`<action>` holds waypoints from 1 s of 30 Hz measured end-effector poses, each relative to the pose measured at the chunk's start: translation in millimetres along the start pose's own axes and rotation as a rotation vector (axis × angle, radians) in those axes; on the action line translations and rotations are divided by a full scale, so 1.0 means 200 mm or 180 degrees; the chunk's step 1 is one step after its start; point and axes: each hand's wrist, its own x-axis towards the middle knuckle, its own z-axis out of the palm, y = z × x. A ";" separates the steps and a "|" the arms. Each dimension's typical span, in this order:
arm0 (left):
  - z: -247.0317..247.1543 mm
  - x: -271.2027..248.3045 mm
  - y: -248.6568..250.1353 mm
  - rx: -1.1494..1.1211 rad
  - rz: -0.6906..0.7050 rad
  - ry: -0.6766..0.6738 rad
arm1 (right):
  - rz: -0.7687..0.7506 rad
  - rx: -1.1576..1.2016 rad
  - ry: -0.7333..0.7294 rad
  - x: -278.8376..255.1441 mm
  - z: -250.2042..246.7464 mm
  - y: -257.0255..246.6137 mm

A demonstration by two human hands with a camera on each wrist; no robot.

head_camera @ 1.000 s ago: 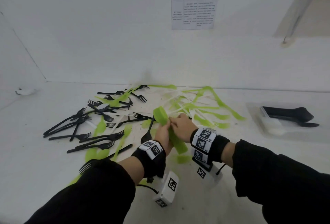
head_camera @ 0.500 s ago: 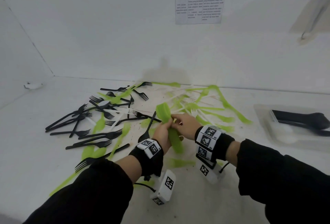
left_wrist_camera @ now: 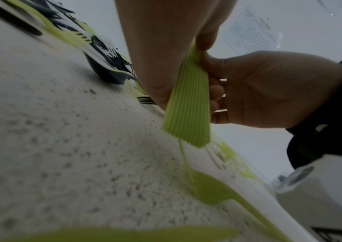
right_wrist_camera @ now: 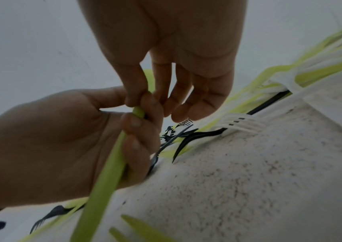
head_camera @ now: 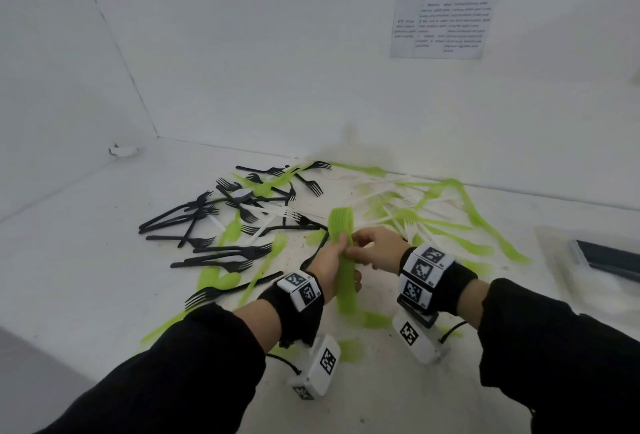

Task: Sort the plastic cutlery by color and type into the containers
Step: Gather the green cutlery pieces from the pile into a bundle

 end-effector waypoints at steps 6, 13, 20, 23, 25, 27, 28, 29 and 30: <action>-0.13 -0.02 0.03 -0.0289 0.0240 0.0484 | -0.0145 -0.0358 -0.0568 0.11 0.01 -0.17; -0.58 -0.11 0.25 -0.0525 0.0457 0.1018 | -0.0924 -0.1791 -0.0269 0.52 0.20 -0.49; -1.05 -0.15 0.40 -0.0432 0.0548 0.1447 | -0.1625 -0.3237 -0.0891 0.96 0.52 -0.71; -1.19 -0.15 0.44 -0.0476 0.0487 0.1462 | -0.1529 -0.3669 -0.0998 1.04 0.59 -0.74; -1.26 -0.14 0.45 -0.0534 0.0457 0.1456 | -0.1470 -0.3755 -0.1057 1.08 0.61 -0.74; -1.32 -0.12 0.47 -0.0542 0.0432 0.1429 | -0.1462 -0.3730 -0.1147 1.11 0.60 -0.74; -1.34 -0.11 0.48 -0.0536 0.0412 0.1408 | -0.1503 -0.3750 -0.1178 1.12 0.59 -0.74; -1.35 -0.10 0.49 -0.0535 0.0396 0.1385 | -0.1593 -0.3783 -0.1180 1.13 0.58 -0.75; -1.37 -0.09 0.49 -0.0540 0.0394 0.1367 | -0.1657 -0.3862 -0.1190 1.14 0.57 -0.75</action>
